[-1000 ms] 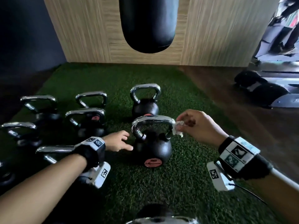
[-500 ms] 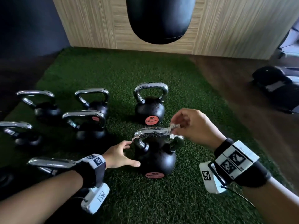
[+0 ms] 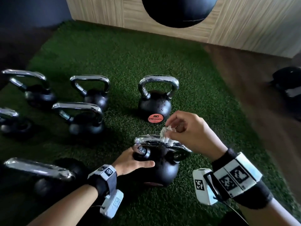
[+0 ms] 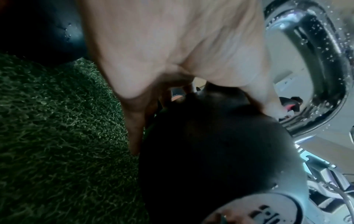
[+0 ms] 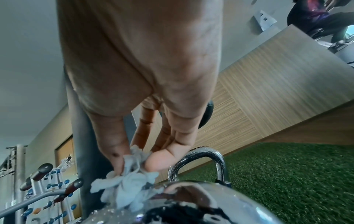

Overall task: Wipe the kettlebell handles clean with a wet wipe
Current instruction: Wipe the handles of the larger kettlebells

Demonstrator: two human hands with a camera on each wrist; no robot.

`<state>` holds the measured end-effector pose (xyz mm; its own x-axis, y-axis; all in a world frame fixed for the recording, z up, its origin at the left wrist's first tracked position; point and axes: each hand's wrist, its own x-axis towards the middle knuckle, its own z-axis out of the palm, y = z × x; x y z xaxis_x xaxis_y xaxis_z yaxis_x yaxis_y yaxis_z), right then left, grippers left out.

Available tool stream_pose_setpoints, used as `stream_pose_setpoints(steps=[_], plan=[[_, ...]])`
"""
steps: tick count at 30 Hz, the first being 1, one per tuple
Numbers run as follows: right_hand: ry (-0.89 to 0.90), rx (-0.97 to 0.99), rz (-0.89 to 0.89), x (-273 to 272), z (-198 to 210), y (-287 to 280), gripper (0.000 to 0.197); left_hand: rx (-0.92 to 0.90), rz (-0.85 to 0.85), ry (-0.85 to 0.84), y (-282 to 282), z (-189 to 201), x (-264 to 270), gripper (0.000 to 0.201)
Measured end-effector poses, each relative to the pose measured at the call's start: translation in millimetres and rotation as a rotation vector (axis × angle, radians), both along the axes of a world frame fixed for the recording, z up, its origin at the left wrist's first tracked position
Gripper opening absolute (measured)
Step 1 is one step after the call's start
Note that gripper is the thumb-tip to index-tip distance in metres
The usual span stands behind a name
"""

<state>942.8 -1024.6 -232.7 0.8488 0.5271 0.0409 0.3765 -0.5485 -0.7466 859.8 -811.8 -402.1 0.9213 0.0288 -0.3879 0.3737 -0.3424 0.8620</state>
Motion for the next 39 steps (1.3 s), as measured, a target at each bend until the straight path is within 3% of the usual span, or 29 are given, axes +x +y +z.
stream_pose_setpoints(steps=[2,4,6,10,14,17,23,27,32,36,39], plan=[[-0.084,-0.034,0.020,1,-6,1,0.012,-0.044,-0.023,-0.014,-3,-3,-2,0.049],[-0.159,-0.032,0.046,-1,-12,-1,0.009,-0.053,-0.038,-0.034,-5,-8,-2,0.054],[-0.212,-0.034,0.116,-3,-14,-4,0.014,-0.055,-0.017,-0.053,-9,-11,-2,0.064],[-0.255,-0.085,0.209,-6,-15,-9,0.026,-0.045,0.049,-0.061,-17,-10,-6,0.057],[-0.295,-0.089,0.169,-13,-19,-7,0.026,-0.029,0.023,-0.063,-20,-6,-1,0.057],[-0.207,-0.036,0.083,-18,-23,-22,0.027,-0.052,-0.015,-0.077,-18,-6,0,0.055],[-0.300,-0.064,0.014,-23,-20,-32,0.025,0.019,0.050,-0.084,-15,-22,-2,0.094],[-0.347,0.041,-0.051,-31,-36,-36,0.023,-0.009,0.076,-0.091,-17,-24,-7,0.084],[-0.155,0.217,-0.200,-30,-55,-62,0.019,-0.011,0.114,-0.069,-16,-27,-8,0.083],[-0.185,0.242,-0.176,-29,-60,-62,0.023,0.001,0.139,-0.040,-16,-27,-11,0.086],[-0.157,0.273,-0.177,-32,-66,-72,0.031,0.020,0.150,-0.022,-18,-25,-12,0.075]])
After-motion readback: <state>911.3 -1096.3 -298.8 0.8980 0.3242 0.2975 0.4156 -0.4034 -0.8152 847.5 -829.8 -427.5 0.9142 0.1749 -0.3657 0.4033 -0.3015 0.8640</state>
